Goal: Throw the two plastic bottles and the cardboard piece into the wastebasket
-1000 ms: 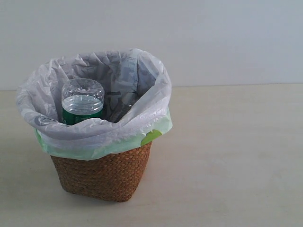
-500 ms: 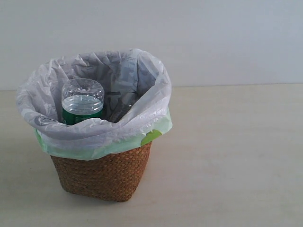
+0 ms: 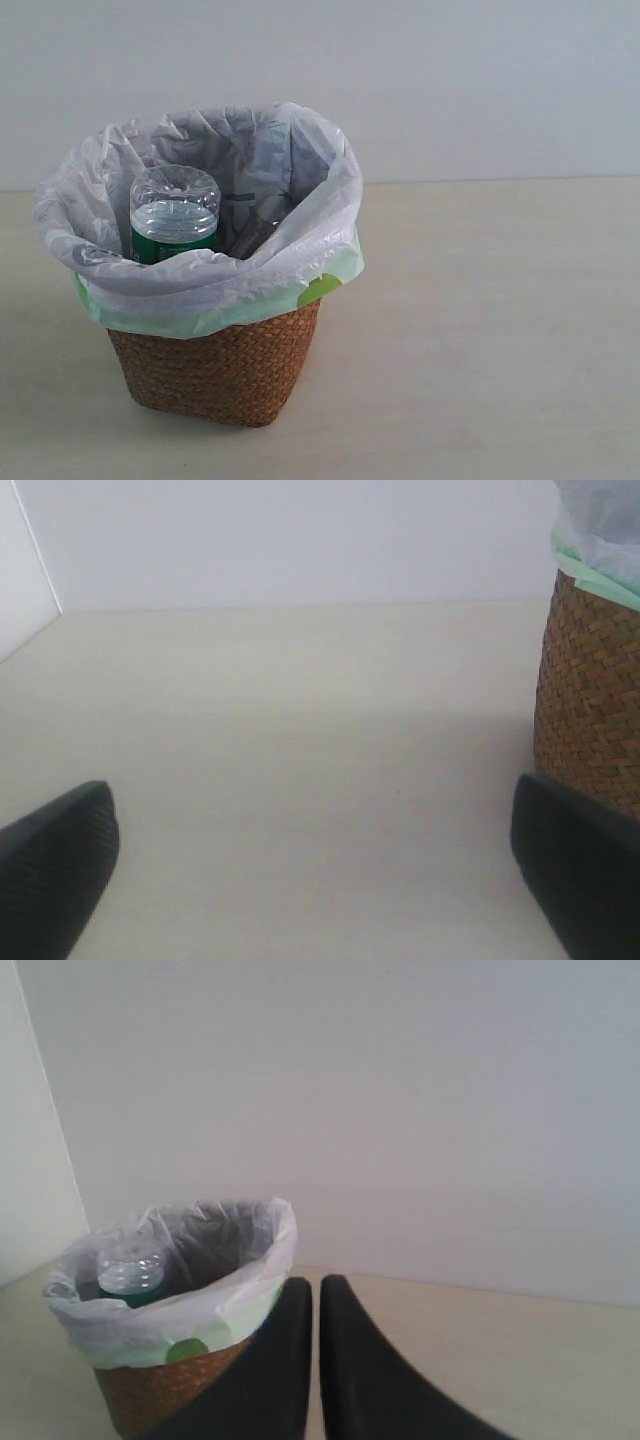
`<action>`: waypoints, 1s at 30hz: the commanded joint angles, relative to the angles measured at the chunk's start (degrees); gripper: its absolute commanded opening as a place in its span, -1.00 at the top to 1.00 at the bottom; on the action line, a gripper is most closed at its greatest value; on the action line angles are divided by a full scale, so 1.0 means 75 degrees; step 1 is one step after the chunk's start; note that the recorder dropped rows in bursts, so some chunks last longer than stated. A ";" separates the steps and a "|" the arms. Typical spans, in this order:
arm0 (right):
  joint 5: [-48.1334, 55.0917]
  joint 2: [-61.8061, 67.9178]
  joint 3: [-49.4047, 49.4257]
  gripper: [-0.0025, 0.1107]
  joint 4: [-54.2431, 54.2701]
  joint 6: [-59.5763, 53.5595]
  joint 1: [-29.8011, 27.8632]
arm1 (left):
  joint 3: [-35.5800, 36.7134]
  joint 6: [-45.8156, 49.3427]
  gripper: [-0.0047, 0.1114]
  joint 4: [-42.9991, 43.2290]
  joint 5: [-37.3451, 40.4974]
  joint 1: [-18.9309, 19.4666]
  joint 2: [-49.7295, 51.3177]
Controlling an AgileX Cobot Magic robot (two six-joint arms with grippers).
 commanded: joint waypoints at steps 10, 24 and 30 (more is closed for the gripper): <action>-0.4945 -0.0014 0.4107 0.96 -0.0113 0.1061 -0.0298 | -0.0029 -0.0067 -0.94 -0.0015 -0.0057 0.0019 -0.0024; -0.5260 -0.0014 0.5293 0.96 -0.0155 0.1035 -0.0298 | -0.0029 -0.0067 -0.94 -0.0015 -0.0057 0.0019 -0.0024; -0.4437 -0.0014 0.5293 0.96 -0.0185 0.0501 -0.0298 | -0.0029 -0.0067 -0.94 -0.0015 -0.0057 0.0019 -0.0024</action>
